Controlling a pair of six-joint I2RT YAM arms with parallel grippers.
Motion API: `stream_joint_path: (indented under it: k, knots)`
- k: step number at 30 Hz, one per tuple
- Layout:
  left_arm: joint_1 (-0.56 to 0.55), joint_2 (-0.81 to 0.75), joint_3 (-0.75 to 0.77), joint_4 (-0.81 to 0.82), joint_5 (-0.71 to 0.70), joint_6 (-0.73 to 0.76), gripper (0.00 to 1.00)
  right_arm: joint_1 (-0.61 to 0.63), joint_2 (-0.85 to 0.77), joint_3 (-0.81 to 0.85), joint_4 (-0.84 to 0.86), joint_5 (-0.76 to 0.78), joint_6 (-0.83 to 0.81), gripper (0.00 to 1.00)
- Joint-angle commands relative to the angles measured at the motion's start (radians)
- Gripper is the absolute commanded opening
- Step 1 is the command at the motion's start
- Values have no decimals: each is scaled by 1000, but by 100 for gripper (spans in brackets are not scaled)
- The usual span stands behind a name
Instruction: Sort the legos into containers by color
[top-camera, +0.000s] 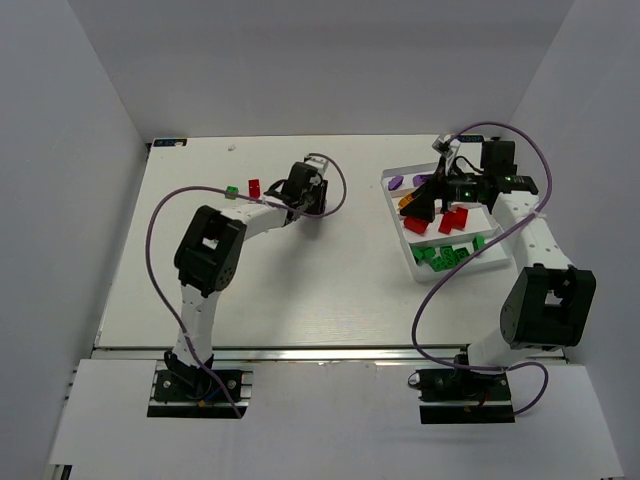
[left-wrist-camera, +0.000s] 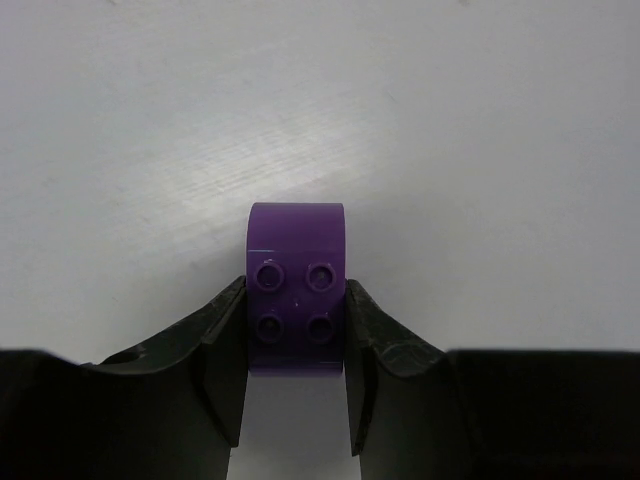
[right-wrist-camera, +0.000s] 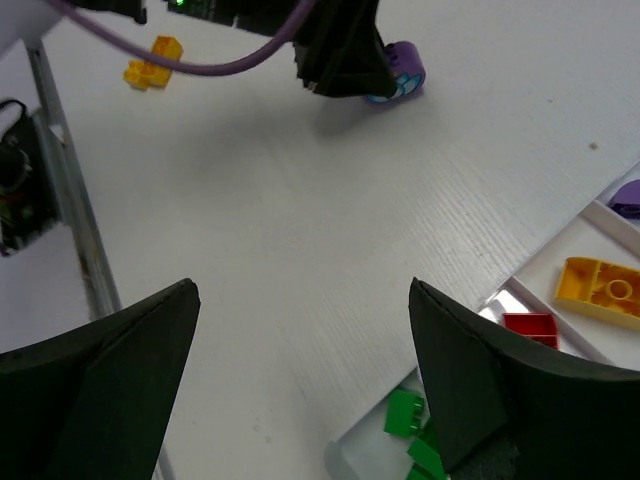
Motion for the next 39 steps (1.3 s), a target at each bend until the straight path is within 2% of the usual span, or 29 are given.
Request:
stream_joint_path:
  k: [1,2,3,5,6,8,9,13,14,17,18,22,26,31,39]
  knots:
    - [-8,-257,-135,188,273,-47,20,5,23,5,94,-72,253,89]
    - [-8,-296,-233,238,351,-62,20,10,28,10,99,-94,262,89]
    - [-8,-333,-282,341,493,-80,20,17,26,17,87,-109,247,89]
    - [-10,-431,-374,435,612,-166,20,57,11,46,16,-170,-7,89]
    - [-10,-463,-463,531,699,-201,20,72,3,50,-42,-196,-139,89]
    - [-25,-551,-542,616,748,-292,20,88,-14,36,-87,-195,-346,90]
    - [-36,-579,-600,666,765,-307,20,102,-11,31,-104,-191,-396,90]
    - [-97,-685,-668,685,783,-329,20,137,93,137,-255,-232,-514,89]
    - [-120,-694,-672,676,780,-331,20,148,117,167,-341,-239,-533,90]
    - [-161,-724,-685,645,750,-326,20,186,161,229,-328,-246,-452,87]
    - [-172,-734,-685,639,745,-324,20,192,160,225,-302,-255,-377,86]
    - [-206,-752,-709,670,713,-335,20,208,118,171,-225,-276,-300,86]
    - [-207,-769,-743,696,690,-343,20,218,118,183,-303,-301,-335,84]
    - [-207,-781,-743,652,671,-302,19,240,146,229,-492,-289,-436,77]
    - [-209,-810,-743,590,659,-252,19,299,94,154,-487,-275,-419,80]
